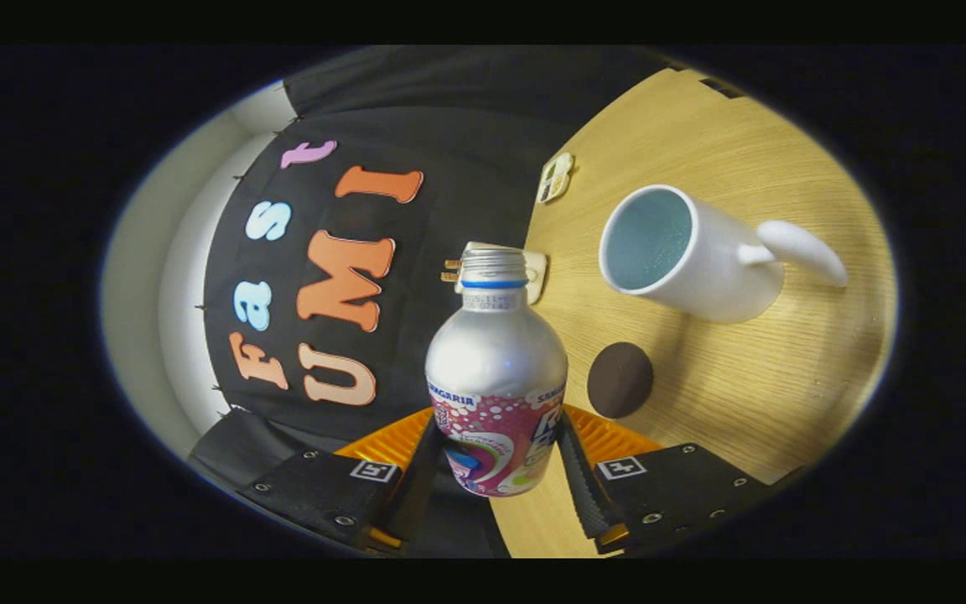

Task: Take the bottle from table, then pour the juice into the cup, finally place the bottle on the coaster

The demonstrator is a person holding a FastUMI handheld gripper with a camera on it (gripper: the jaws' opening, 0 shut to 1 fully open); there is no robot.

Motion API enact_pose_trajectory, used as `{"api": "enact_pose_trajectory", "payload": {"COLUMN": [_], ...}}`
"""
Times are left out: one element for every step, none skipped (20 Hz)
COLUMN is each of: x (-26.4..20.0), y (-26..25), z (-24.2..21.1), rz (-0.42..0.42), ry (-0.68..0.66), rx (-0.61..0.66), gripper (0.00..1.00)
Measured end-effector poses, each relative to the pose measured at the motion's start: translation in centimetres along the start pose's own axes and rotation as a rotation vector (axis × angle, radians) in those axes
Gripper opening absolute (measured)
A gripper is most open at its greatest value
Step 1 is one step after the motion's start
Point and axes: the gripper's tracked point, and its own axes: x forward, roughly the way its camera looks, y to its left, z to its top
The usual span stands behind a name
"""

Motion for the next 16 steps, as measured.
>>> {"api": "enact_pose_trajectory", "payload": {"x": [0.0, 0.0, 0.1, 0.3, 0.4, 0.6, 0.6, 0.4, 0.4, 0.3, 0.3, 0.2, 0.1, 0.1, 0.0, -0.2], "y": [0.0, -0.1, -0.3, -0.5, -0.7, -0.6, -0.4, -0.2, -0.1, 0.0, 0.2, 0.3, 0.5, 0.7, 0.9, 1.0], "z": [0.0, 0.0, 0.1, -0.2, -0.6, -0.6, -0.5, -0.3, -0.3, -0.4, -0.4, -0.3, -0.2, 0.0, 0.1, 0.5], "rz": [0.0, -0.002, -0.008, -0.023, -0.028, -0.021, -0.014, -0.008, -0.006, -0.008, -0.007, -0.008, -0.009, -0.008, -0.008, -0.005], "ry": [0.004, 0.004, -0.005, 0.001, 0.013, 0.014, 0.013, 0.012, 0.012, 0.014, 0.015, 0.016, 0.015, 0.013, 0.012, 0.007], "rx": [0.017, 0.03, 0.032, 0.028, 0.039, 0.057, 0.075, 0.091, 0.105, 0.118, 0.133, 0.152, 0.175, 0.198, 0.223, 0.249], "gripper": [0.71, 0.71, 0.71, 0.72, 0.71, 0.72, 0.71, 0.72, 0.72, 0.71, 0.71, 0.71, 0.72, 0.72, 0.72, 0.72]}}
